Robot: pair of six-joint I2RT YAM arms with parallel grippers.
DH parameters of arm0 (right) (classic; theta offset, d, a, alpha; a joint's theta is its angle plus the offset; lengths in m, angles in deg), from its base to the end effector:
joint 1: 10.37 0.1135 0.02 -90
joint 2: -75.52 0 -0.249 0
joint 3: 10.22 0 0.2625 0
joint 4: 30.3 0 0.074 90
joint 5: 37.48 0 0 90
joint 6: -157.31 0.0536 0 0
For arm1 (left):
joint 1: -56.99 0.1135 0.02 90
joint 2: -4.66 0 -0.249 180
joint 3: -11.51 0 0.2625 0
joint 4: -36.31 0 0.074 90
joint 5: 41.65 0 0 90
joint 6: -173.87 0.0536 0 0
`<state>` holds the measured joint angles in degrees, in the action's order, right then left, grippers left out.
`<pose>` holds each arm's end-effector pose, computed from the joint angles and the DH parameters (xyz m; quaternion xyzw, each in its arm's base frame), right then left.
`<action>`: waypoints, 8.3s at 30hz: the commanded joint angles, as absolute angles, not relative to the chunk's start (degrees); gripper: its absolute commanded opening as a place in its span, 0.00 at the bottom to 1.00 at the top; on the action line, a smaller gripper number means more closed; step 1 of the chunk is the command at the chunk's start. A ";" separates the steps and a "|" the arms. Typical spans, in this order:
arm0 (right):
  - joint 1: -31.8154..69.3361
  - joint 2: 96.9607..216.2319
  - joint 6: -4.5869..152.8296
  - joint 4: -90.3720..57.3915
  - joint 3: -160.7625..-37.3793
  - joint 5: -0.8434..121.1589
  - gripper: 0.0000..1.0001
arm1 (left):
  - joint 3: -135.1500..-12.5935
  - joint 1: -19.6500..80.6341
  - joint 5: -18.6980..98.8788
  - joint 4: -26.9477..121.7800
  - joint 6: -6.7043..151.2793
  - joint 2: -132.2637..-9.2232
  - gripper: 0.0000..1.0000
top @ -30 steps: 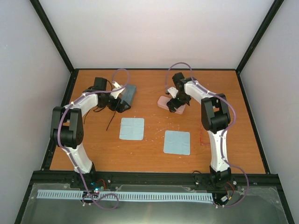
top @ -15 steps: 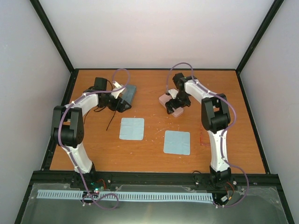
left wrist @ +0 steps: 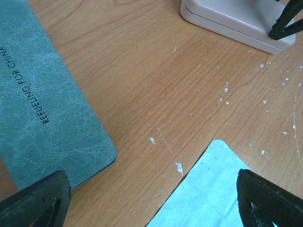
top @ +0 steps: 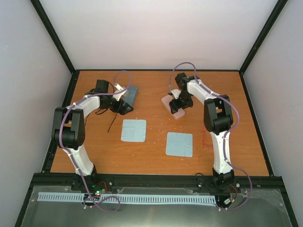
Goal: Organize the sunglasses
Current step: Pick up the sunglasses case at the center of the board, then open the sunglasses case, then place the sunglasses case at the center of the board.
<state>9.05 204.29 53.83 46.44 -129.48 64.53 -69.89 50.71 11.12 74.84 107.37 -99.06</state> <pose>0.4142 0.1578 0.1381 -0.2848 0.9523 0.1061 0.0271 0.3729 -0.0737 0.1538 0.3133 0.8657 -0.2698 0.2820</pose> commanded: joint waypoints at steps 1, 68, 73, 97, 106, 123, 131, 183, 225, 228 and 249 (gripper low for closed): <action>9.01 205.76 54.38 47.40 -130.16 63.37 0.78 | -69.91 50.40 10.10 73.59 107.24 -98.37 0.94; 13.70 203.23 62.24 51.44 -145.99 111.35 0.32 | -71.40 44.34 1.62 52.66 89.68 -100.85 1.00; 13.88 203.13 62.03 51.69 -145.84 113.43 0.30 | -70.05 43.80 2.91 51.55 91.28 -101.28 0.99; 16.18 198.33 63.02 52.00 -139.63 120.90 0.17 | -67.15 40.89 8.05 47.07 98.21 -105.41 0.99; 16.30 197.29 64.05 51.72 -139.53 122.62 0.17 | -66.22 40.17 9.52 46.60 100.33 -105.97 0.99; 16.36 197.54 63.05 54.13 -136.85 112.26 0.06 | -66.41 39.72 13.87 49.54 101.17 -104.92 0.99; 15.50 200.94 64.27 52.86 -137.06 99.98 0.03 | -67.73 44.65 13.65 53.37 93.16 -99.12 0.99; 11.29 194.90 66.18 44.21 -131.47 116.53 0.03 | -67.14 43.46 9.03 52.66 96.54 -105.78 0.99; -2.16 216.22 58.42 50.96 -130.59 116.98 0.33 | -75.44 44.53 11.37 63.55 95.06 -101.46 0.99; -2.49 215.61 58.59 50.94 -130.21 115.63 0.47 | -75.45 44.51 10.98 63.29 94.85 -101.66 0.99; -1.28 210.85 61.59 54.10 -136.46 95.96 1.00 | -74.07 44.51 10.30 62.47 95.22 -101.69 0.99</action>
<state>-2.05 212.68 61.20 51.84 -133.02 105.09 -73.23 44.08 11.07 62.91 94.78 -103.41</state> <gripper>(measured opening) 0.998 0.995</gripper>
